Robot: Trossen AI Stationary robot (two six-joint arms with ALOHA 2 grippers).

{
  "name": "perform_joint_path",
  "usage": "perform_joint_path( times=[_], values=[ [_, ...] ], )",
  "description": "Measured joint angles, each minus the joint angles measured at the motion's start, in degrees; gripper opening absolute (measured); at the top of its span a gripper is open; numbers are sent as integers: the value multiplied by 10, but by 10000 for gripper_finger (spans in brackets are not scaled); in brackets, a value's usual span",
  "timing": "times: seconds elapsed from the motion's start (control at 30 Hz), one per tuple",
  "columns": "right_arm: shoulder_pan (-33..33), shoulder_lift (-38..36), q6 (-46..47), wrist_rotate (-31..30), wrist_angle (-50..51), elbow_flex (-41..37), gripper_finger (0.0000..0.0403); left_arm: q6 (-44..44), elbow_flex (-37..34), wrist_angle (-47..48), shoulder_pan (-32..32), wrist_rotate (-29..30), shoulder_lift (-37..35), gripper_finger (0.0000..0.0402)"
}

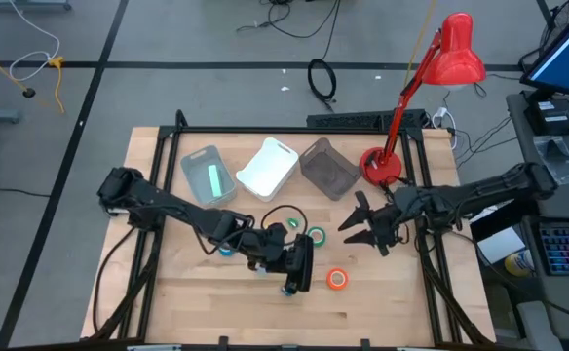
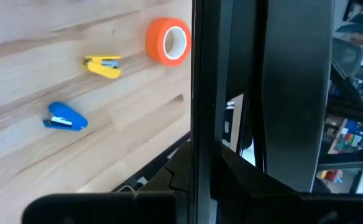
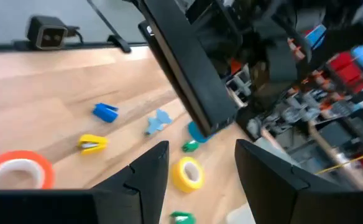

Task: Pick and place Stapler, Stapler remover, tape
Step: Put the large black stapler into the gray bin

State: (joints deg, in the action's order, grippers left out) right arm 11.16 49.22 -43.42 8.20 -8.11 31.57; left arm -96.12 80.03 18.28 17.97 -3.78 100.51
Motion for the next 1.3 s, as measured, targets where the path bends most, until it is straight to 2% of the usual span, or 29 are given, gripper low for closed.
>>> perform_joint_path(
  times=[0.23,0.4,0.57,0.87,1.3],
  values=[
    [48,46,-55,-70,-79,0,209,5,0,1,-31,-37,0,39],
    [70,84,-102,-120,-84,0,241,6,0,4,-47,-43,0,39],
    [73,121,-148,-170,-88,34,249,-2,0,17,-53,-50,0,39],
    [69,194,-198,-174,-36,98,249,-17,0,14,-39,-46,0,39],
    [69,265,-235,-174,-40,156,249,-28,0,12,-28,-37,0,39]
  ],
)
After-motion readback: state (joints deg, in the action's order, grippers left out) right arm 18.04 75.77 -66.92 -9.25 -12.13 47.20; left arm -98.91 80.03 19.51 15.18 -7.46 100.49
